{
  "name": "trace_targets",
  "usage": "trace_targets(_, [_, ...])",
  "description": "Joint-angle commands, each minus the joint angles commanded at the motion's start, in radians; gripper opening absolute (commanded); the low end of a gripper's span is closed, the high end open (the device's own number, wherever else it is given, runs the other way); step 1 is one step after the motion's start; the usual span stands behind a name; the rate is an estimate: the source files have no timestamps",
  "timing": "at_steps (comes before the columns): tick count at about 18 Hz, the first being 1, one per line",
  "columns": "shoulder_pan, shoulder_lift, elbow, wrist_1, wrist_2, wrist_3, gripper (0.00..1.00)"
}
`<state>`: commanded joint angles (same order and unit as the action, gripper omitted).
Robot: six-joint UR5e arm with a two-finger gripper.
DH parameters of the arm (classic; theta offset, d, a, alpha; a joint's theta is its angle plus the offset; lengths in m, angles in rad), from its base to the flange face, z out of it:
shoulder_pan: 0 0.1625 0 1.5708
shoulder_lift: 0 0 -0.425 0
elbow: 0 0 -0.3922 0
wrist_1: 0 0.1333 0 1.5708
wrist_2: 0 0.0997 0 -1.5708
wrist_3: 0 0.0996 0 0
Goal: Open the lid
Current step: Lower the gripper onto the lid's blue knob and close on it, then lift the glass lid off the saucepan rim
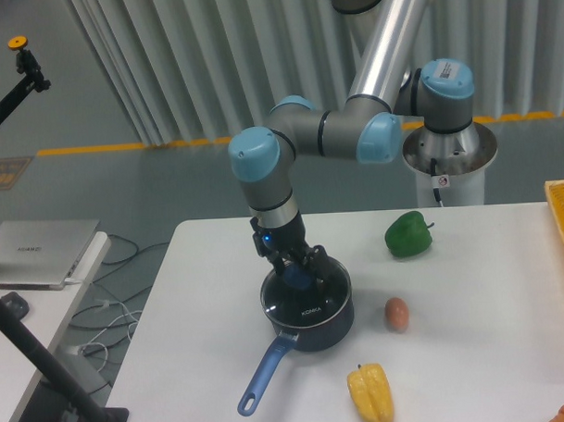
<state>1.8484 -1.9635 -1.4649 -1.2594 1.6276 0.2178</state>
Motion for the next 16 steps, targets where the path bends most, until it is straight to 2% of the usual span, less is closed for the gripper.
trace_targets(6, [-0.002,0.002,-0.005,0.000,-0.002,0.006,1.00])
trace_targets(9, [-0.002,0.003,-0.006,0.000,-0.002,0.009,0.94])
trace_targets(10, [-0.005,0.002,-0.006,0.000,-0.002,0.009,0.88])
trace_targets(11, [-0.006,0.003,-0.006,0.000,-0.002,0.009,0.71])
trace_targets(14, [-0.006,0.003,-0.006,0.002,-0.002,0.012,0.64])
trace_targets(15, [-0.006,0.003,-0.006,0.002,-0.003,0.012,0.59])
trace_targets(16, [-0.006,0.003,-0.008,0.002,-0.003,0.012,0.59])
